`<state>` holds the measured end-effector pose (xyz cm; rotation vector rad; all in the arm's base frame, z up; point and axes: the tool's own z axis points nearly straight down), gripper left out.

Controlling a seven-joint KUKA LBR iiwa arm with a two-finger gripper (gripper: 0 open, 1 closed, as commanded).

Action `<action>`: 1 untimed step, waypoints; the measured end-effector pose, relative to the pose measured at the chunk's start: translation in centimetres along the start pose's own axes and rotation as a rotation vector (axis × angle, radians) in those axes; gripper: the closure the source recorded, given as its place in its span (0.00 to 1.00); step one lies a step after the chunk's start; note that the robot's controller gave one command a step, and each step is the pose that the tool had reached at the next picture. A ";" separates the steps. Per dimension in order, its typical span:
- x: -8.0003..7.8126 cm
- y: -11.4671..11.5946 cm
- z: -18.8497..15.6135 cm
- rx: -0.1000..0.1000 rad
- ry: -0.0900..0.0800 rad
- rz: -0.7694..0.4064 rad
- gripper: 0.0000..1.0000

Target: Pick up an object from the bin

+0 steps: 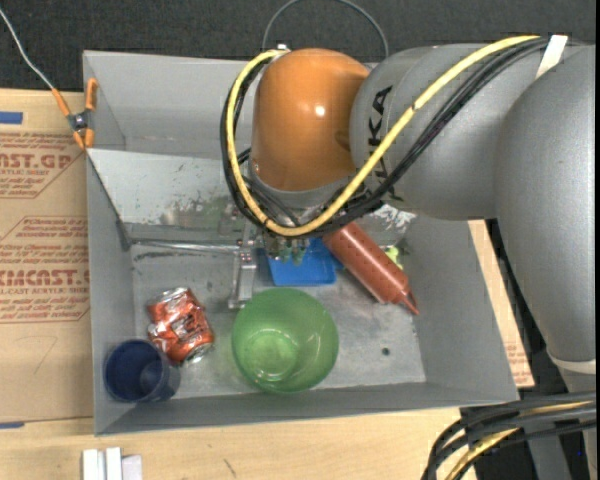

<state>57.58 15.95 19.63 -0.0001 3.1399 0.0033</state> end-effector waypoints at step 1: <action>1.3 2.5 6.7 0.000 0.002 -0.240 0.00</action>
Offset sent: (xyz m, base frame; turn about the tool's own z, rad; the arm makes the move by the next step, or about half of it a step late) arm -0.0508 0.0605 -0.0520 -0.5825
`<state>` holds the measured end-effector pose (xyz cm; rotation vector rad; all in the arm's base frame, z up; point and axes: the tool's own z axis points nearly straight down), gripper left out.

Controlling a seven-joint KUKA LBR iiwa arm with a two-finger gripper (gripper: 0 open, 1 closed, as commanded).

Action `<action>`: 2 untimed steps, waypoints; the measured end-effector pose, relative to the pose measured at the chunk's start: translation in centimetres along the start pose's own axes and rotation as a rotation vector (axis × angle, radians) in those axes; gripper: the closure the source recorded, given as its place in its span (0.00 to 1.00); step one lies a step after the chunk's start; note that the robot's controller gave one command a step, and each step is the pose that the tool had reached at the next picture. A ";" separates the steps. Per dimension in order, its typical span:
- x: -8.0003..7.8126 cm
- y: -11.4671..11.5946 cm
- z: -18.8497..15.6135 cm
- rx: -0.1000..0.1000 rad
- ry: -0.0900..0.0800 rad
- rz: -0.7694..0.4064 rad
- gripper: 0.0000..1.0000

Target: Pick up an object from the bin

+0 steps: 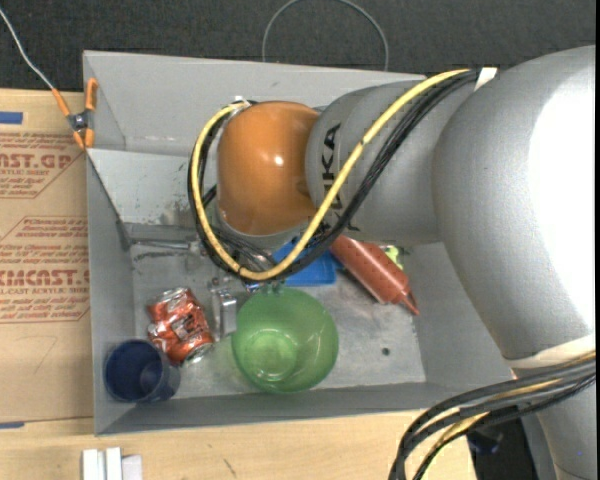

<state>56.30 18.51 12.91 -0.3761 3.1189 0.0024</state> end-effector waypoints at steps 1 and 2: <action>2.9 4.5 -1.6 -0.002 -0.005 -0.345 0.00; 0.2 3.6 -0.6 -0.002 -0.004 -0.219 0.00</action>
Offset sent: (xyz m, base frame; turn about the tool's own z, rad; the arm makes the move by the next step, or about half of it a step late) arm 0.0019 0.0310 0.0014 -0.1596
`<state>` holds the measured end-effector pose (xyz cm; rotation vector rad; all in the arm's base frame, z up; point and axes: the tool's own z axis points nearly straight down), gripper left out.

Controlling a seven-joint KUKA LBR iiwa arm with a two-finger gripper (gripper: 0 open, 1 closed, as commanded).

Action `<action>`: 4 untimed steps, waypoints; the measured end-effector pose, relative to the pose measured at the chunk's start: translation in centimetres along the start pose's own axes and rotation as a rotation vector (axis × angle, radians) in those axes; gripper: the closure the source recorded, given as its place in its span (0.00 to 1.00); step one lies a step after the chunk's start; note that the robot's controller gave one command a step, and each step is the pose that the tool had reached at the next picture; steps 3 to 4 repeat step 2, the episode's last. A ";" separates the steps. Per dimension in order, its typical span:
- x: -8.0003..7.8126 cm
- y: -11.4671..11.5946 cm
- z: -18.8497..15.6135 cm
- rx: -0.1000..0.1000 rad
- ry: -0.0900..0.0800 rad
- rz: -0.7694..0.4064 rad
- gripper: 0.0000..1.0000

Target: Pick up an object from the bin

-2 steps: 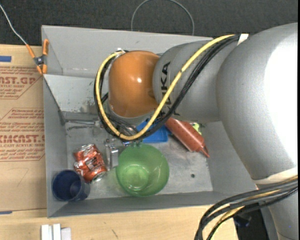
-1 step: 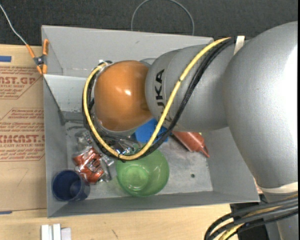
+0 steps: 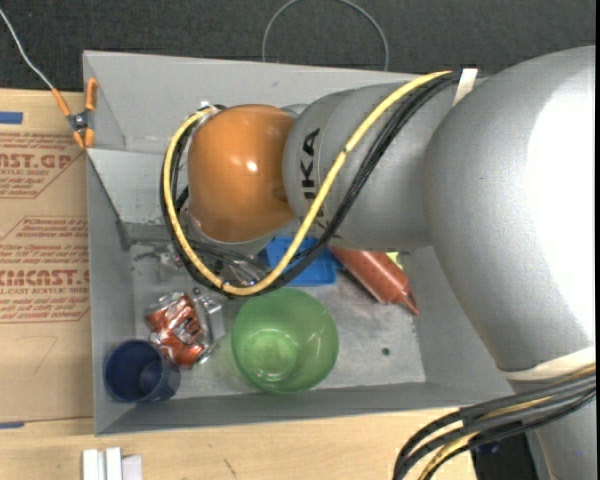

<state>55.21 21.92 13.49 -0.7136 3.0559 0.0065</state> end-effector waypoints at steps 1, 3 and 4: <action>1.2 -1.2 4.9 -0.004 -0.007 -0.112 0.00; 1.5 -1.0 1.9 -0.003 -0.004 -0.050 1.00; 1.5 -1.0 1.9 -0.003 -0.004 -0.050 1.00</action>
Offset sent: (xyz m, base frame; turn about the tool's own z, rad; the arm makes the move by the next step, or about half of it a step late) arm -0.0147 -0.0178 -0.0649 0.0657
